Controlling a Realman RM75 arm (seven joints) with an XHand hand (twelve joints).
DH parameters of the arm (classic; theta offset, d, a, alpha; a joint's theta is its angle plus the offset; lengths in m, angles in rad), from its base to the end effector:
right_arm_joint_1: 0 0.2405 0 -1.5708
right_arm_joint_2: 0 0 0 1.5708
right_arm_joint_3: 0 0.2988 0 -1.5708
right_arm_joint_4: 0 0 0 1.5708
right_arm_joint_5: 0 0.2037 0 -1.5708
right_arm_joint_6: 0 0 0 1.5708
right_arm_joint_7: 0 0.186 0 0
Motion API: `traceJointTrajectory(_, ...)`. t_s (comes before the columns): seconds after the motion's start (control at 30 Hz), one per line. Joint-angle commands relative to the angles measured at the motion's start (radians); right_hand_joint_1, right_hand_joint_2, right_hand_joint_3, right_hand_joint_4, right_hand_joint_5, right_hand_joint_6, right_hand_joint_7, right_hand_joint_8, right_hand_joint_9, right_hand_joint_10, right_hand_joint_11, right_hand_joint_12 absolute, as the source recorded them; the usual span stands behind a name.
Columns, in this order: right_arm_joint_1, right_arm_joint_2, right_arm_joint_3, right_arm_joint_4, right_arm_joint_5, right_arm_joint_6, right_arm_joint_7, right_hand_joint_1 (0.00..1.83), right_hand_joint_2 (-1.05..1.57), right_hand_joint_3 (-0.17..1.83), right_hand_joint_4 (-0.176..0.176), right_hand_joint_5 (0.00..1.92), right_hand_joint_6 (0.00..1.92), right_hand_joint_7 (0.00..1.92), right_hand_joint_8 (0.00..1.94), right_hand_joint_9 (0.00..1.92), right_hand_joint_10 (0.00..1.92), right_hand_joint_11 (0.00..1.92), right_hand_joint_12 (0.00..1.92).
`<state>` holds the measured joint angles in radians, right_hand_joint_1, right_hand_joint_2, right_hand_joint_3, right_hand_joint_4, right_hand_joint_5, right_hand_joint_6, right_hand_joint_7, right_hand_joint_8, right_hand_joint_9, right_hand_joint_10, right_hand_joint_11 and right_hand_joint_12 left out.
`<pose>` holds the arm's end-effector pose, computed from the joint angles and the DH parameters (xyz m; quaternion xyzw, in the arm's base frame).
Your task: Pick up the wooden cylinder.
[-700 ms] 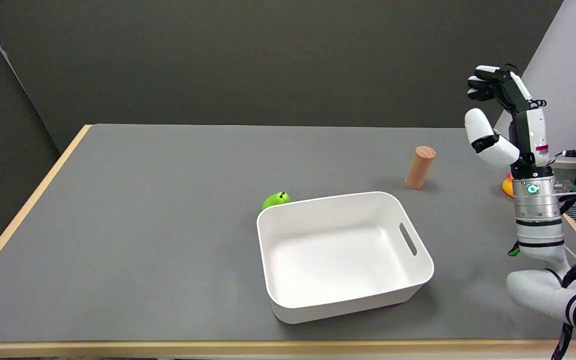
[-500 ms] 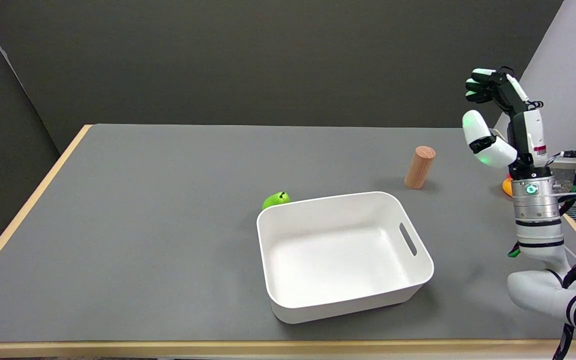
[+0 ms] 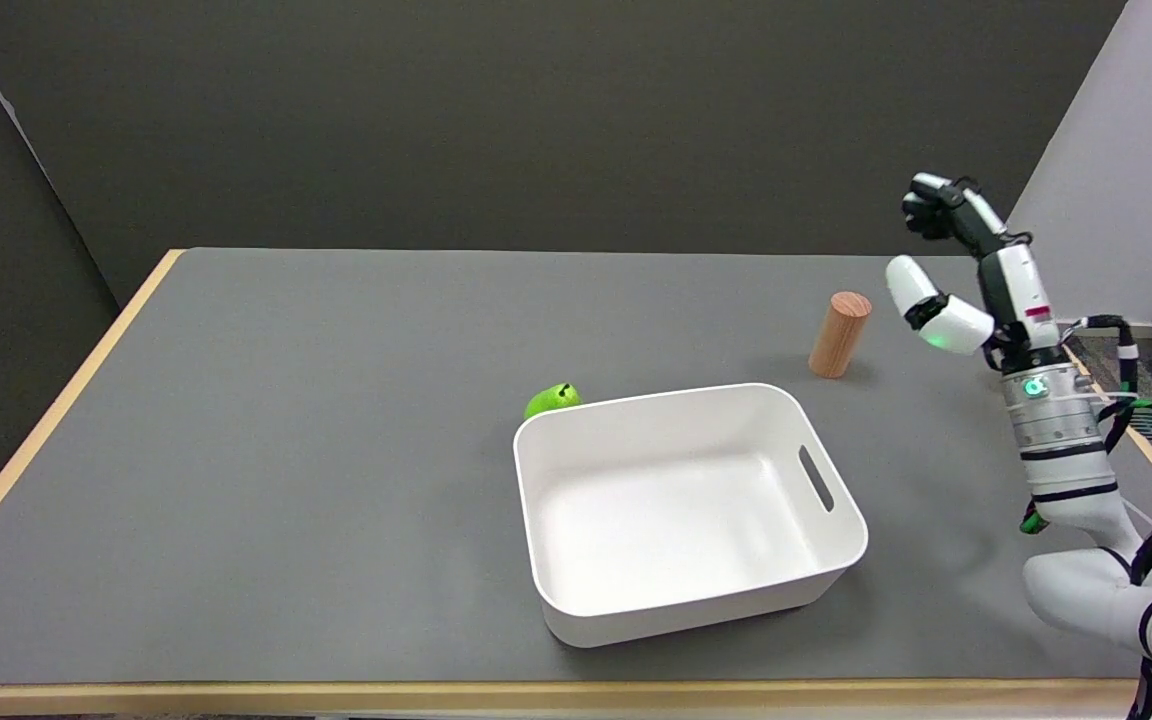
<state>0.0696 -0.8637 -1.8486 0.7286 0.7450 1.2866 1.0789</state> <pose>-0.2571 -0.3098 0.5344 0.6463 -0.0585 0.4693 0.5988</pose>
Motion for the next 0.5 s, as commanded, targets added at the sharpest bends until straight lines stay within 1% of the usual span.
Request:
traceJointTrajectory(0.03,0.120,-0.060,-0.009,-0.266,-0.109,-0.272,0.003,0.55,0.69,0.88,-0.019,0.25,0.46,0.41,0.43,0.32,0.88,0.15,1.31)
traceJointTrajectory(0.13,0.155,-0.063,-0.021,-0.316,-0.133,-0.298,-0.001,0.54,0.68,0.88,-0.020,0.24,0.44,0.37,0.40,0.29,0.83,0.13,1.29)
traceJointTrajectory(0.2,0.164,-0.063,-0.029,-0.317,-0.139,-0.309,-0.003,0.49,0.65,0.97,-0.022,0.21,0.46,0.33,0.43,0.28,0.78,0.13,1.24)
traceJointTrajectory(0.27,0.166,-0.063,-0.029,-0.316,-0.139,-0.318,-0.003,0.48,0.64,0.97,-0.026,0.20,0.44,0.30,0.39,0.24,0.75,0.12,1.22)
traceJointTrajectory(0.47,0.166,-0.063,-0.029,-0.310,-0.141,-0.343,-0.003,0.47,0.62,0.97,-0.027,0.18,0.43,0.26,0.37,0.21,0.72,0.10,1.19)
traceJointTrajectory(0.5,0.166,-0.063,-0.029,-0.310,-0.141,-0.343,-0.003,0.48,0.63,0.94,-0.028,0.19,0.42,0.27,0.35,0.21,0.72,0.09,1.20)
